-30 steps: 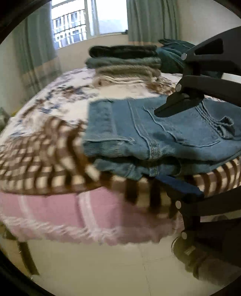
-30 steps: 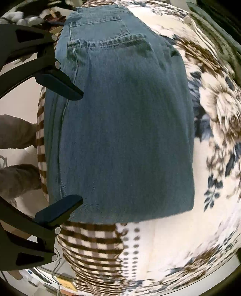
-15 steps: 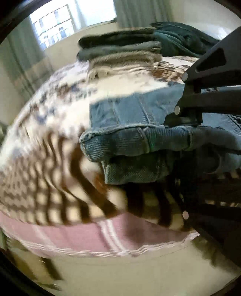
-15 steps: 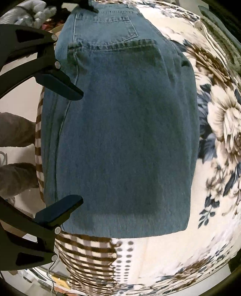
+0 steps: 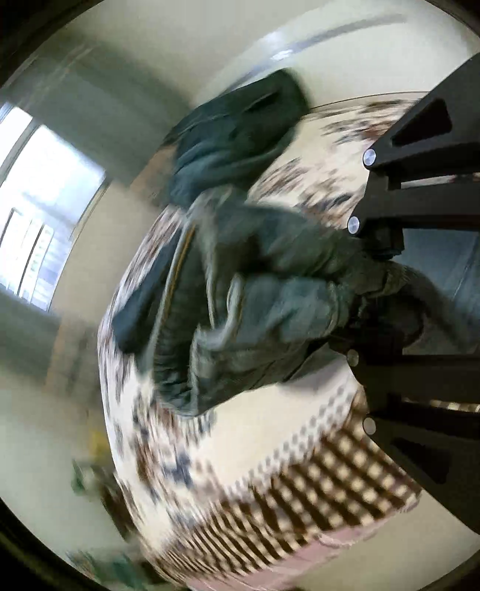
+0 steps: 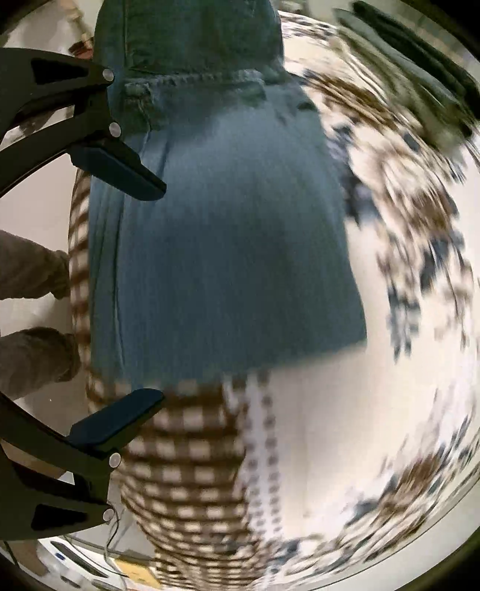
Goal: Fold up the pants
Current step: 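Fold the held waistband over the jeans with the left gripper while the right gripper presses the fold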
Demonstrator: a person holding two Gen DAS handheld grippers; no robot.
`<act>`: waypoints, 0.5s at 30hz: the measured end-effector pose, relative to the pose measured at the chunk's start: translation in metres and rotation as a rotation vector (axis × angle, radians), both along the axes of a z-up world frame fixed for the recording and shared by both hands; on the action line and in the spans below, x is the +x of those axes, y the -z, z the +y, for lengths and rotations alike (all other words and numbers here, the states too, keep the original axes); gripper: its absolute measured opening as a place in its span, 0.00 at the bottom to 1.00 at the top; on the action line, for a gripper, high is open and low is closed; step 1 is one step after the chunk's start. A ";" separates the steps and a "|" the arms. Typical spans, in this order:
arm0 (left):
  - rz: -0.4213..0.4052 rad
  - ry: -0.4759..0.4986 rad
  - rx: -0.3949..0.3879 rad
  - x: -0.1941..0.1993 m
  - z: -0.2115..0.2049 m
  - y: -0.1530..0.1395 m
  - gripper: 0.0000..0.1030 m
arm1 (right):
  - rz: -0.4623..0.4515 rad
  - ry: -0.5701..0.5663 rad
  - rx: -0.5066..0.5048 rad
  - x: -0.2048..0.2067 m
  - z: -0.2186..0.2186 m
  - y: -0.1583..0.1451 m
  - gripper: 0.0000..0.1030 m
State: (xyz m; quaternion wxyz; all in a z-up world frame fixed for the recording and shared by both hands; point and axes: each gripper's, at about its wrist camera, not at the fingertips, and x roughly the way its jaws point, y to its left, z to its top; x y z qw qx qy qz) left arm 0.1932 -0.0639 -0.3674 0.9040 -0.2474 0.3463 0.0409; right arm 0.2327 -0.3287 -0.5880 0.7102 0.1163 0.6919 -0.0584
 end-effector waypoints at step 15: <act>0.324 0.524 0.163 0.011 -0.264 0.119 0.20 | -0.039 0.199 -0.018 -0.035 -0.205 -0.007 1.00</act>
